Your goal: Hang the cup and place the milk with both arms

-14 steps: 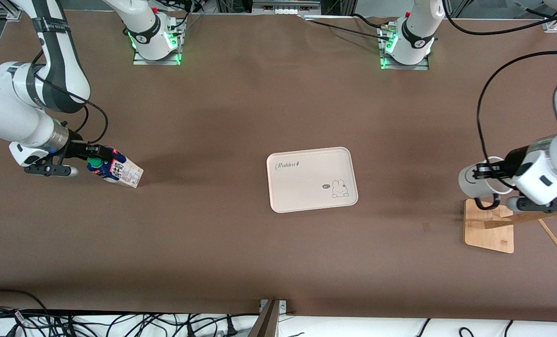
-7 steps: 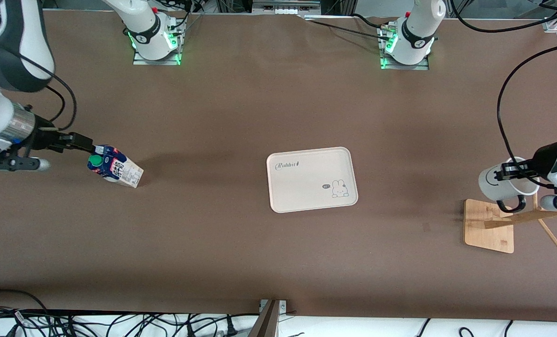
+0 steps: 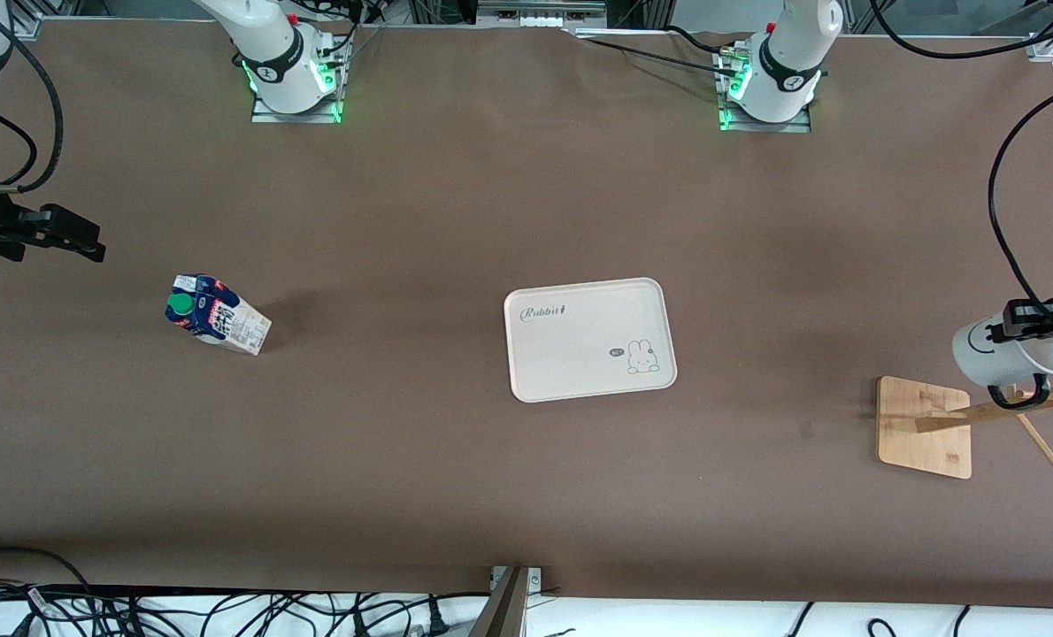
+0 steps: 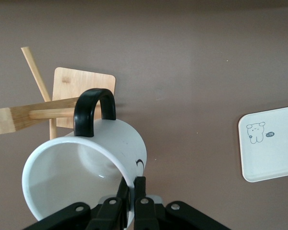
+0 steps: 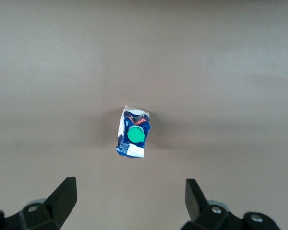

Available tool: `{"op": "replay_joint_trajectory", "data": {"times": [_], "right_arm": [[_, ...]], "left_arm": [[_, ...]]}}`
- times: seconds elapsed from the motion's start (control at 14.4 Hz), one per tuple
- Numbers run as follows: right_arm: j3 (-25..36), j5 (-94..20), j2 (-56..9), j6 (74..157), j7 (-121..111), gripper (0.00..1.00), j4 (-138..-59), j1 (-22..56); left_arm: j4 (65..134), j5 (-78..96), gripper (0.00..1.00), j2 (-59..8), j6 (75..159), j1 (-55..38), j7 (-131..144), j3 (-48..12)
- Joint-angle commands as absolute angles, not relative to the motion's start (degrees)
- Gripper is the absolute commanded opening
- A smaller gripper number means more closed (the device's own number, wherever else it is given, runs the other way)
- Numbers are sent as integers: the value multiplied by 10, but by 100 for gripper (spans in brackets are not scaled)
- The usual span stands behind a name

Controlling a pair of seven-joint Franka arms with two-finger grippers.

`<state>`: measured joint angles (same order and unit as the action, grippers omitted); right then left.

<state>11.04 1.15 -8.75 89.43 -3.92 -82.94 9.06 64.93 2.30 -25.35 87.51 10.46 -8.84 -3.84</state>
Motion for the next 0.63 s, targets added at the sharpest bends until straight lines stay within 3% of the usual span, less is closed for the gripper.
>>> {"op": "replay_joint_trajectory", "data": {"times": [0.0,0.56], "right_arm": [[109,33,-108,833,-81,100,-777,106],[115,70,-117,822,-81,100,-754,131]], "left_arm": [[636,22,0,-264,874,108,-108,-43],[640,19,0,-274,897,117,-113,-42]]}}
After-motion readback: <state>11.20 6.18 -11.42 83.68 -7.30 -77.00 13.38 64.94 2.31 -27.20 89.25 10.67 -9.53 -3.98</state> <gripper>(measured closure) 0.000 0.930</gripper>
